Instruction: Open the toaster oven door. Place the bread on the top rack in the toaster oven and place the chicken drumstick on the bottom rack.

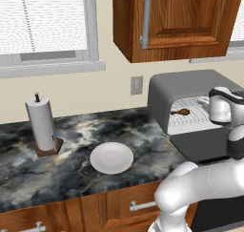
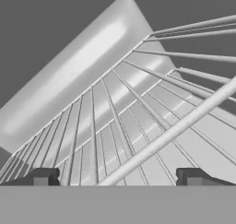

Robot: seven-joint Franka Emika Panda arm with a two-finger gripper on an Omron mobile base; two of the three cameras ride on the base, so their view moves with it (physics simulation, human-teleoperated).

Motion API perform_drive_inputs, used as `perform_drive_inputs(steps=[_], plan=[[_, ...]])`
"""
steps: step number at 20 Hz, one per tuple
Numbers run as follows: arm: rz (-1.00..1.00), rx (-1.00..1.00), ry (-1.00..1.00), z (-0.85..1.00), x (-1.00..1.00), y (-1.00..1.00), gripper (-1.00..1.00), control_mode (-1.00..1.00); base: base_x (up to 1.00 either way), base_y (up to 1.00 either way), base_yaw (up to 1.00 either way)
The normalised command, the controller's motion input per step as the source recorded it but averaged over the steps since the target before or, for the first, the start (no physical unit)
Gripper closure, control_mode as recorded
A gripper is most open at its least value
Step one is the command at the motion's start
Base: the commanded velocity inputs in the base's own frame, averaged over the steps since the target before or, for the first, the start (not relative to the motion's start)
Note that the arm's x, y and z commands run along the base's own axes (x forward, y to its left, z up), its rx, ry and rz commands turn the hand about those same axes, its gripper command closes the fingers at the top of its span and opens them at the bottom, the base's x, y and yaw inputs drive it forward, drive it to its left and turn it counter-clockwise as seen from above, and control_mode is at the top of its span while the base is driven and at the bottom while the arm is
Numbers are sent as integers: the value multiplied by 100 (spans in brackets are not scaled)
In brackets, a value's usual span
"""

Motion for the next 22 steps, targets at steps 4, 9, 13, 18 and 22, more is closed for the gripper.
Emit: perform_drive_inputs(steps=[4, 9, 13, 18, 22], plan=[[0, -4, 0, -11, 10, 4, -100, -100, 0, 0, 0], [0, -6, 0, -16, 3, 4, -100, -100, 0, 0, 0], [1, -11, 0, -22, -21, 0, -100, -100, 0, 0, 0], [8, -12, 7, -25, -34, 0, -100, -100, 0, 0, 0], [13, -9, 23, -18, -43, 0, -100, -100, 0, 0, 0]])
